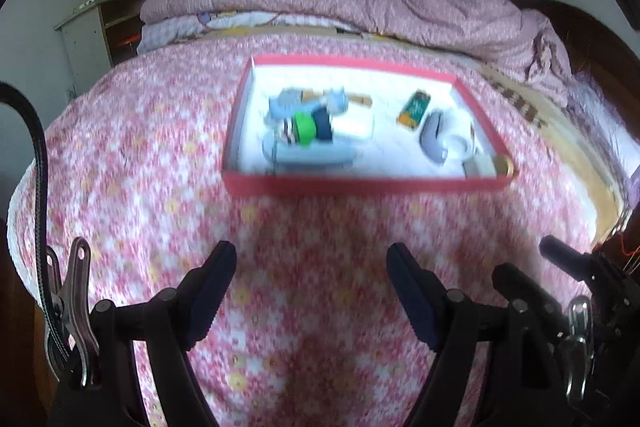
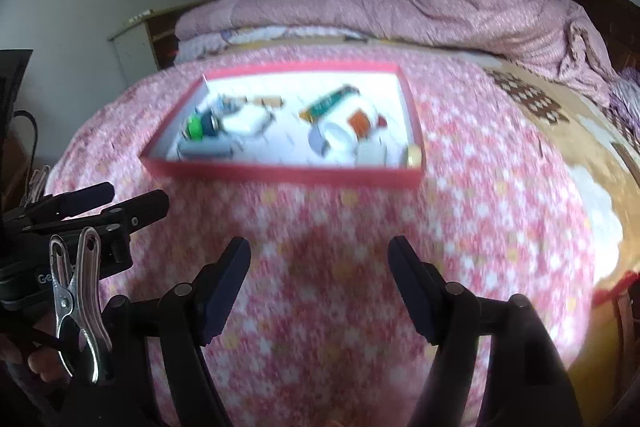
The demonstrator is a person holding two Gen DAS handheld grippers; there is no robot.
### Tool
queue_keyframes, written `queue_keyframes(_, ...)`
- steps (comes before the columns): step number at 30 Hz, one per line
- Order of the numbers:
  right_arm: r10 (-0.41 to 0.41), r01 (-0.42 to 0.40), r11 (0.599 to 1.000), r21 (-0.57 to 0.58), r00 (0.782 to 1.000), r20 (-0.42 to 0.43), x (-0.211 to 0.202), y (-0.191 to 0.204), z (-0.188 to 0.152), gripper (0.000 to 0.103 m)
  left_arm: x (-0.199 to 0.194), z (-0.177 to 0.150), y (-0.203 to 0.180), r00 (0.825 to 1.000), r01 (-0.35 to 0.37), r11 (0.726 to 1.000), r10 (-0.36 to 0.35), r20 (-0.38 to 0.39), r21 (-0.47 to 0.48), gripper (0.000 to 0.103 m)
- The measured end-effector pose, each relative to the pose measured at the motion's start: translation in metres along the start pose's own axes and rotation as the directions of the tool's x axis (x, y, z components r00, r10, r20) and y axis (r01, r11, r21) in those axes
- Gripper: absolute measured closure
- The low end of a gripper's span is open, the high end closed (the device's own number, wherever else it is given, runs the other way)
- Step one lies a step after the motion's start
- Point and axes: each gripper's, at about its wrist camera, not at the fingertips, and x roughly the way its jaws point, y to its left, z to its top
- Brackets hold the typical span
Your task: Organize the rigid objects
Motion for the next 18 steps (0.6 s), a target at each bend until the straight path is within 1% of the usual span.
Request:
queue_keyframes(5, -0.046, 0.047, 0.998, 0.028, 0.998, -0.049, 0.011, -0.006, -0.015, 0.030, 0.011, -0.020, -0.002, 0.999, -0.019, 1.000, 0.020, -0.030, 0.018, 0.022)
queue_keyframes(8, -0.069, 0.075, 0.996, 0.057, 0.993, -0.096, 0.022, -0.012, -0.022, 0.030, 0.021, -0.028, -0.004, 0.998, -0.028, 0.999, 0.030, -0.056, 0.022, 0.022)
queue_keyframes(9, -0.076, 0.085, 0.994, 0.071, 0.989, -0.125, 0.027, -0.015, -0.025, 0.030, 0.024, -0.030, -0.003, 0.997, -0.028, 0.999, 0.029, -0.066, 0.019, 0.022)
queue_keyframes(10, -0.083, 0.093, 0.993, 0.074, 0.988, -0.131, 0.030, -0.016, -0.026, 0.030, 0.028, -0.032, -0.002, 0.996, -0.025, 1.000, 0.026, -0.083, 0.012, 0.022)
queue_keyframes(11, -0.096, 0.104, 0.992, 0.065, 0.988, -0.120, 0.029, -0.014, -0.027, 0.030, 0.031, -0.033, -0.002, 0.995, -0.026, 1.000, 0.026, -0.093, 0.006, 0.022)
queue_keyframes(12, -0.107, 0.114, 0.992, 0.054, 0.986, -0.125, 0.030, -0.013, -0.028, 0.029, 0.030, -0.034, -0.003, 0.996, -0.032, 0.999, 0.033, -0.078, 0.011, 0.021)
queue_keyframes(13, -0.112, 0.119, 0.992, 0.047, 0.986, -0.122, 0.030, -0.012, -0.028, 0.027, 0.031, -0.033, -0.003, 0.996, -0.033, 0.999, 0.034, -0.082, 0.015, 0.020)
queue_keyframes(16, -0.124, 0.131, 0.990, 0.053, 0.986, -0.110, 0.032, -0.010, -0.031, 0.022, 0.032, -0.033, -0.004, 0.996, -0.027, 1.000, 0.027, -0.083, 0.011, 0.018)
queue_keyframes(18, -0.128, 0.134, 0.989, 0.055, 0.986, -0.103, 0.032, -0.009, -0.032, 0.021, 0.033, -0.033, -0.004, 0.996, -0.027, 1.000, 0.028, -0.083, 0.015, 0.017)
